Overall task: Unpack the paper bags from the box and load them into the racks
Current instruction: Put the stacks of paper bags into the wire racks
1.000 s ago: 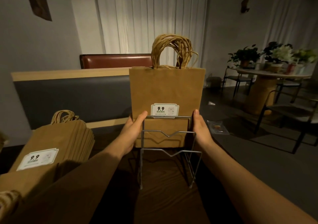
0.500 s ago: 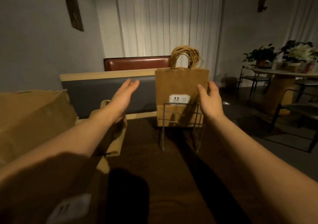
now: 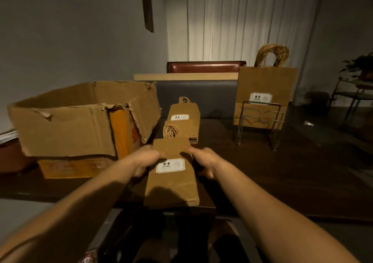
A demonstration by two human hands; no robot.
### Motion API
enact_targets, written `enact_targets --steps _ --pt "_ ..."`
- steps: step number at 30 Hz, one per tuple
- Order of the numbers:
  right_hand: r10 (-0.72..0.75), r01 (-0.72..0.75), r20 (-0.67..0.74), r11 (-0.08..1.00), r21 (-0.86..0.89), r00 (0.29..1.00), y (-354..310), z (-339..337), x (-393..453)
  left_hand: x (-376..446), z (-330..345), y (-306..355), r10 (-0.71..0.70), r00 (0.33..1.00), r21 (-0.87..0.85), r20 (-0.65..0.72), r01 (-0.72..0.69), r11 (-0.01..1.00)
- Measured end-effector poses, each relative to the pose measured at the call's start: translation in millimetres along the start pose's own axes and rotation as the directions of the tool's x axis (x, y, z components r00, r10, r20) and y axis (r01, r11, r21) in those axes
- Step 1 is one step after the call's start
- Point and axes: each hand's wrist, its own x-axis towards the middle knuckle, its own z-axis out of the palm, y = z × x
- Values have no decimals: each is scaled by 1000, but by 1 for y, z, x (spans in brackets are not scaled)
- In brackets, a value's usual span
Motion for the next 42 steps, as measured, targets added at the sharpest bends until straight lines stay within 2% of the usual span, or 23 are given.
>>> enact_targets --steps 2,4,7,10,13,16,18,20,22,24,26,27,29,31,33,36,39,40,42 --pt "-16 16 -29 1000 -14 999 3 9 5 11 5 -16 -82 995 -300 50 94 949" --pt "-30 27 -60 998 -48 998 7 15 14 21 5 -25 -103 994 -504 29 103 857" --pt "-65 63 -105 998 -28 992 14 17 20 29 5 -28 -126 991 -623 38 122 773" --pt "-92 97 -107 994 48 990 21 14 20 29 14 -23 -108 988 -524 114 153 838" --pt "-95 105 -94 989 103 991 27 10 20 30 24 -17 -34 999 -448 41 49 893" --pt "-75 86 -75 984 154 994 28 0 18 24 30 -12 79 996 -570 -33 -84 818" --pt "-76 79 -27 980 184 997 27 -10 15 17 31 -5 184 973 -611 -141 -232 757" --pt "-187 179 9 952 247 982 24 -20 11 10 32 8 336 917 -616 -213 -393 683" --pt "-379 385 -77 882 273 922 19 -31 10 6 35 23 477 840 -582 -257 -529 618" --pt "-549 577 -192 803 148 813 11 -41 5 5 40 34 581 764 -497 -280 -633 593" --pt "-648 670 -248 742 4 720 11 -49 4 9 51 34 648 714 -403 -263 -692 599" --pt "-664 683 -264 730 -30 699 17 -52 7 14 59 30 651 716 -372 -253 -693 618" --pt "-662 668 -263 740 -81 702 36 -51 16 24 77 11 596 761 -378 -258 -647 662" --pt "-634 637 -219 768 -62 742 58 -47 26 34 96 -6 520 807 -402 -279 -590 700" --pt "-615 622 -156 783 -6 773 70 -47 31 40 103 -16 494 820 -415 -289 -572 707" --pt "-620 619 -14 784 -40 784 73 -61 36 51 98 -24 505 851 -384 -141 -517 765" --pt "-580 590 109 794 -146 807 73 -73 41 58 80 -39 544 839 -195 34 -528 827" --pt "-569 582 123 793 -179 813 72 -76 43 60 76 -39 549 833 -118 68 -539 834" --pt "-576 588 118 782 -206 809 68 -79 45 61 70 -34 569 816 -69 107 -564 823"
